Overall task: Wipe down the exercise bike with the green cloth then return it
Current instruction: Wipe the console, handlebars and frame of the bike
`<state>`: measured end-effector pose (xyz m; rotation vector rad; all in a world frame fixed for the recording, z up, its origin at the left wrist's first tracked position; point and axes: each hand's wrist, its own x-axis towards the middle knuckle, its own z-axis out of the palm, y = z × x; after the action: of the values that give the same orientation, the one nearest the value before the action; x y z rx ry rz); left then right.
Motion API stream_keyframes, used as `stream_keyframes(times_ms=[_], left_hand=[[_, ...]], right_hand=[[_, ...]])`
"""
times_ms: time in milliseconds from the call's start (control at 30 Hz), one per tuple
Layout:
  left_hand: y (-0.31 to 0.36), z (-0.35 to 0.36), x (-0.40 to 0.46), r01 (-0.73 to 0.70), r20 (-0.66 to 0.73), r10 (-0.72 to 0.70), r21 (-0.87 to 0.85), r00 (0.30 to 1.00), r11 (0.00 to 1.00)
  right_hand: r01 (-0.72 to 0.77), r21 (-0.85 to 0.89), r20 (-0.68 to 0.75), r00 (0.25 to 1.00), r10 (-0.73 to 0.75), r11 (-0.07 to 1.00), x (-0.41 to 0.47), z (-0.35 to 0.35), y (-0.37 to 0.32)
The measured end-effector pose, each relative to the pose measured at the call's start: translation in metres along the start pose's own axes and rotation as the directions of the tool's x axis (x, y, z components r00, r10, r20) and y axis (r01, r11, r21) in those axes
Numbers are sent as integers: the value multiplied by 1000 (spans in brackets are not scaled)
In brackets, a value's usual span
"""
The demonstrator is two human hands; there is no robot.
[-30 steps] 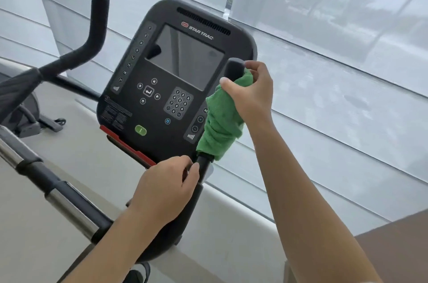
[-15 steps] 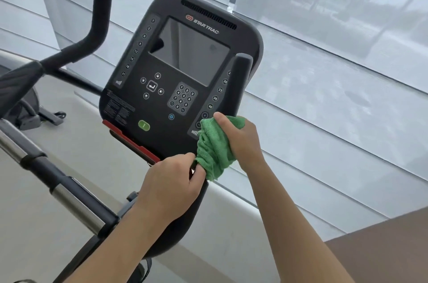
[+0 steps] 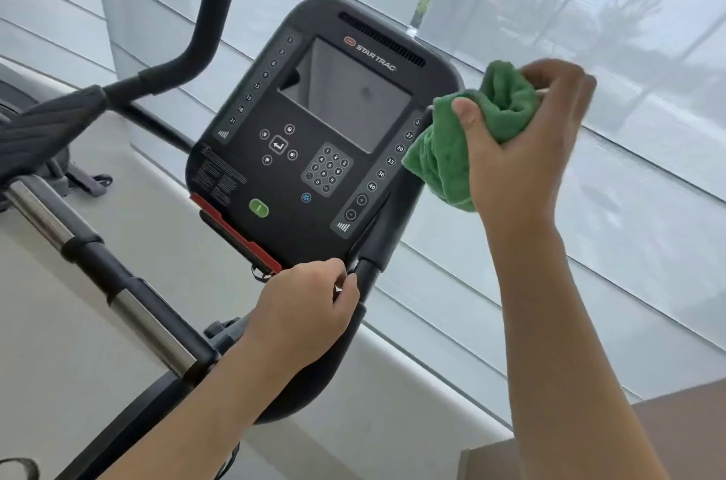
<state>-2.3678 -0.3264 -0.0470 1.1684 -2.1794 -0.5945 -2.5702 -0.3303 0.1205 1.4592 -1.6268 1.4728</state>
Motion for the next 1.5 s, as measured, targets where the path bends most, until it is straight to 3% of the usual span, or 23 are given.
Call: stream_keyframes(times_ms=[133,300,433,533,600,667,767,867,933,1000,1100,1233,1300,1400,1433,1500], left_hand=[[-1,-1,-2,0,-8,0,-10,1000,1000],[-3,-1,-2,-18,-28,17,-39,999,999],[-2,0,-3,0,-40,-1,-44,999,999],[-3,0,-3,54,-87,-59,-57,994,997],[-4,-1,-3,77,-114,-86,-77,990,994],[-4,0,-2,67,-127,-74,-60,989,996],[-2,2,-1,29,-142,-33,-29,989,999],[-4,2,0,13,-151,-19,-41,988,999],[-7,1,-1,3,-157,-13,-68,988,998],[-7,-1,-2,-10,-168,-1,-62,986,998],[-8,-1,-3,-22,-163,15,-43,987,999],[-6,-3,-4,-36,-186,44,43,982,998],[-3,-5,-6,-27,-206,40,62,978,998],[-3,-8,-6,2,-211,13,72,977,997],[-6,-8,-7,10,-197,8,89,980,996],[-16,-7,-11,33,-165,-14,112,986,993]], right_hand=[[25,-139,343,939,25,990,-36,32,6],[-60,-149,379,918,113,987,-97,34,18],[-342,-55,520,793,319,938,-118,20,15],[-499,47,646,676,355,866,-124,-4,12],[-514,56,673,653,348,856,-130,-17,13],[-428,62,598,739,310,902,-122,-24,9],[-124,50,396,913,94,991,-84,-22,2],[235,-96,349,918,-188,967,-37,-2,-3],[497,-237,461,814,-353,835,-10,15,0],[661,-248,640,660,-393,708,6,35,7],[817,-188,843,419,-337,545,9,61,10],[875,-184,950,276,-149,448,4,83,-5],[866,-161,976,210,-52,473,-7,93,-10],[698,-155,988,99,120,699,-40,103,-14],[627,-142,989,56,138,766,-50,100,-17],[566,-85,996,43,73,820,-64,87,-20]])
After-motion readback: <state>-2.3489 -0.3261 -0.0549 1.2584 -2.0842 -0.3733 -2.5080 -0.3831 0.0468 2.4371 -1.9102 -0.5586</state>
